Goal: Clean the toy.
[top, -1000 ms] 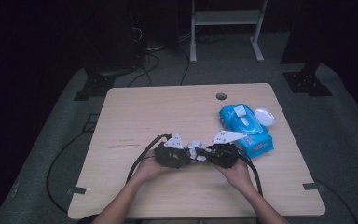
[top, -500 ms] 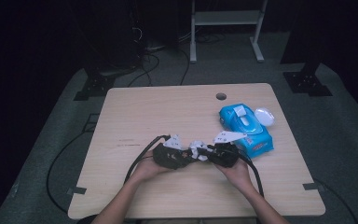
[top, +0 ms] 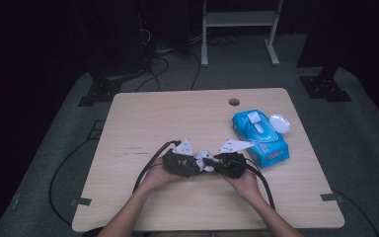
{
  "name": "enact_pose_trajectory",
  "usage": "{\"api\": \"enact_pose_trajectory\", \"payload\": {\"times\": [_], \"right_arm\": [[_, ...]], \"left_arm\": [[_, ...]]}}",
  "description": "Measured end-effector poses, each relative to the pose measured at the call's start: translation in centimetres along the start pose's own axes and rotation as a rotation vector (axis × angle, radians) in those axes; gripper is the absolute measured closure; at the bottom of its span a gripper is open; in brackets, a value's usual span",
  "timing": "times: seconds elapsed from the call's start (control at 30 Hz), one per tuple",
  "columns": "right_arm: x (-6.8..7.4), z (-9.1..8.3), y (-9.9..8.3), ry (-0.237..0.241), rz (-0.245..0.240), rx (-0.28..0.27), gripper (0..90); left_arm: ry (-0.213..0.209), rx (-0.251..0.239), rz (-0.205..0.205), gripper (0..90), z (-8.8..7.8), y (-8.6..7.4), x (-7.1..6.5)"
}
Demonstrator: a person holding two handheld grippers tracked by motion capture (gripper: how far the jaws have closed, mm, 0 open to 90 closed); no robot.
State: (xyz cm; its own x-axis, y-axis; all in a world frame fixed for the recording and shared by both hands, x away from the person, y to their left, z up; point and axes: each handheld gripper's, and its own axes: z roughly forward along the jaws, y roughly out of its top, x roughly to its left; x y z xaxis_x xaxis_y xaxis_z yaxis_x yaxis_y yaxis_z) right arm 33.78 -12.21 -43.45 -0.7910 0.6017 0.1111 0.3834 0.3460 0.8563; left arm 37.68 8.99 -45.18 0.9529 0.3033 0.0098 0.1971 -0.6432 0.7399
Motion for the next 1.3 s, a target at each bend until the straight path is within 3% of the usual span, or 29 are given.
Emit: {"api": "enact_pose_trajectory", "payload": {"times": [0.2, 0.37, 0.43, 0.57, 0.73, 0.83, 0.93, 1.07, 1.2, 1.3], "right_arm": [[-0.6, -0.5, -0.1, -0.017, 0.003, 0.007, 83.4], [-2.1, -1.7, -0.4, -0.041, 0.046, 0.002, 83.2], [-2.5, -2.3, -0.5, -0.08, 0.047, 0.008, 83.2], [-3.2, -2.9, -0.8, -0.078, 0.08, 0.0, 83.2], [-2.4, -2.3, -0.5, -0.047, 0.08, -0.016, 83.2], [-1.4, -1.3, 0.0, -0.002, 0.048, -0.013, 83.2], [-1.0, -1.0, 0.0, -0.003, 0.026, -0.002, 83.2], [-2.1, -2.0, -0.4, -0.083, 0.018, 0.007, 83.2], [-4.1, -3.4, -1.0, -0.121, 0.08, -0.015, 83.2], [-4.6, -4.1, -1.0, -0.164, 0.085, -0.013, 83.2]], "left_arm": [[-0.012, 0.007, 0.009, 57.2, -0.1, 0.1, 0.0], [-0.009, 0.017, 0.027, 57.9, -0.3, 0.1, 0.0], [-0.011, 0.019, 0.023, 57.9, -0.5, 0.0, 0.1], [-0.01, 0.023, 0.024, 57.9, -0.6, -0.1, 0.1], [-0.008, 0.015, 0.01, 57.5, -0.4, 0.1, 0.1], [-0.002, 0.002, 0.001, 55.6, 0.0, 0.5, 0.0], [0.004, 0.006, 0.013, 57.3, 0.1, 0.6, -0.1], [0.006, 0.012, 0.011, 57.8, -0.1, 0.6, 0.0], [0.004, 0.016, 0.02, 57.9, -0.4, 0.4, 0.1], [-0.002, 0.026, 0.027, 57.9, -0.8, 0.1, 0.3]]}}
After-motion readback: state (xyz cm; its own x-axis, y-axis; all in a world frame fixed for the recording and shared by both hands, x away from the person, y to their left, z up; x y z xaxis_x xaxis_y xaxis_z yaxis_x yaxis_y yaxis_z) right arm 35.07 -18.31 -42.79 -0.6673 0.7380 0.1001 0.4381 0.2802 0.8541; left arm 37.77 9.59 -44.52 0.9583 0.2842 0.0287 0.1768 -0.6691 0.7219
